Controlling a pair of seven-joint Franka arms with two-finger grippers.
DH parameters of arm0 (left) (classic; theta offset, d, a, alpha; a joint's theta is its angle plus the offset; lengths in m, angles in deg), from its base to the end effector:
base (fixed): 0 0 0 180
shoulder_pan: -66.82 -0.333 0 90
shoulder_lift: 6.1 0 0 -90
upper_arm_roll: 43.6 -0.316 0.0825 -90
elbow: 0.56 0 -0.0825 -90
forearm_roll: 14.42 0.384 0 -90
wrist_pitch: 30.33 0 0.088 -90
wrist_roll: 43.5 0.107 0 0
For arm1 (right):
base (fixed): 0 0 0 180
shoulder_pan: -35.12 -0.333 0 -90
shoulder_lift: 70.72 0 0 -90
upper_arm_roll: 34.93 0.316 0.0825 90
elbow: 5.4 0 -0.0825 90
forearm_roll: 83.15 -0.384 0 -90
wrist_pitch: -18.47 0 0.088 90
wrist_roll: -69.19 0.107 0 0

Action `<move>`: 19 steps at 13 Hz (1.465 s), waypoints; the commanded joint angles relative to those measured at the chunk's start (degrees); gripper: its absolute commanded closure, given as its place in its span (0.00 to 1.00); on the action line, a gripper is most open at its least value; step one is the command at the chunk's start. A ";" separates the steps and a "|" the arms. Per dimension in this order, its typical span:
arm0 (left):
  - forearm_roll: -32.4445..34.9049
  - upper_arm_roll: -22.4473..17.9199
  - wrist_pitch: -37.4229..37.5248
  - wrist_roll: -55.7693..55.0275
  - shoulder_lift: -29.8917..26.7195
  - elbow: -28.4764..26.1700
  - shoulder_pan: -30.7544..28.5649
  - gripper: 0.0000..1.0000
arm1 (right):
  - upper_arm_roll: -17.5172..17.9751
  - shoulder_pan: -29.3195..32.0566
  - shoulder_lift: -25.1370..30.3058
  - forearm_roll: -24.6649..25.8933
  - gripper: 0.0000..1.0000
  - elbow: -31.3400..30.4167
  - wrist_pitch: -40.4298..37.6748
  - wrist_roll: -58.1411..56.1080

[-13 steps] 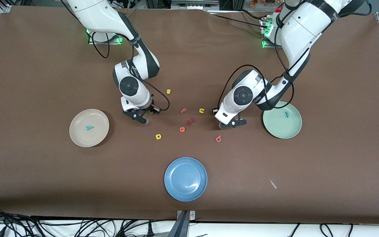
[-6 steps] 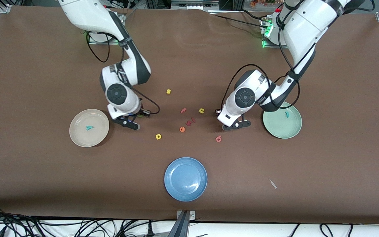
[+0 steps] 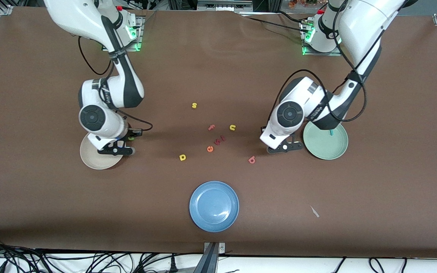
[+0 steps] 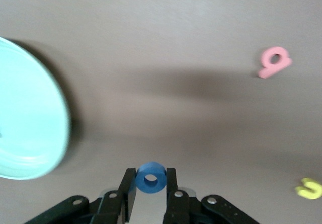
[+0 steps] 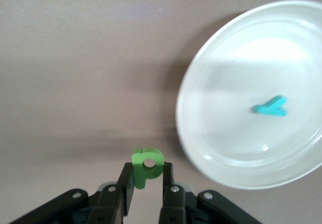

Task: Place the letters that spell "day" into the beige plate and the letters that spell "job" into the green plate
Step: 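Drop the p on the beige plate while the left gripper drops o on green plate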

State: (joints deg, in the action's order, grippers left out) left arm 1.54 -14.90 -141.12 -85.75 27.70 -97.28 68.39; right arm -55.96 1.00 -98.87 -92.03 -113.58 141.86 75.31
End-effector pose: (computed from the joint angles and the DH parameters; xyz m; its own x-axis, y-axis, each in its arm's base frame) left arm 0.5786 -0.2804 0.2695 0.9678 0.1226 -0.2200 0.0935 -0.9860 -0.1382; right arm 0.5919 0.1540 0.2456 0.9835 0.0396 -0.1765 0.0542 -0.9954 0.0784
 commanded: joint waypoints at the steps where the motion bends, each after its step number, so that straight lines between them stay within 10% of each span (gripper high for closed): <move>1: 1.53 0.48 3.38 7.86 -2.77 -1.97 -4.45 1.00 | -0.16 3.34 0.11 0.52 0.86 -0.28 -0.08 -9.69; 5: 1.62 0.74 2.60 16.30 -5.66 -7.41 -9.46 1.00 | -0.16 8.88 -2.88 0.09 0.80 -0.10 3.35 -23.49; 6: 1.62 0.74 1.90 18.59 -7.33 -9.69 -10.70 1.00 | -0.07 10.03 -3.14 -0.35 0.52 0.07 3.44 -25.17; 7: 1.62 0.74 -0.11 19.83 -8.82 -12.67 -11.84 1.00 | 0.11 9.95 -3.15 -0.53 0.01 0.16 3.27 -25.10; 11: 7.31 0.74 -16.09 22.30 -11.39 -26.13 -17.90 1.00 | 0.55 8.19 -2.27 -2.90 0.00 0.07 1.68 -23.97; 19: 9.09 0.74 -24.04 23.27 -9.19 -30.90 -21.43 0.92 | 4.33 4.51 -1.30 -8.62 0.00 1.38 1.68 -1.59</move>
State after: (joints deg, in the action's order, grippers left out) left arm 9.33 -14.91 -164.32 -63.28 19.14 -127.19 47.77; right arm -51.95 7.34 -101.00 -99.70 -113.08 144.41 67.74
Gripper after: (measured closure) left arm 0.749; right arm 0.000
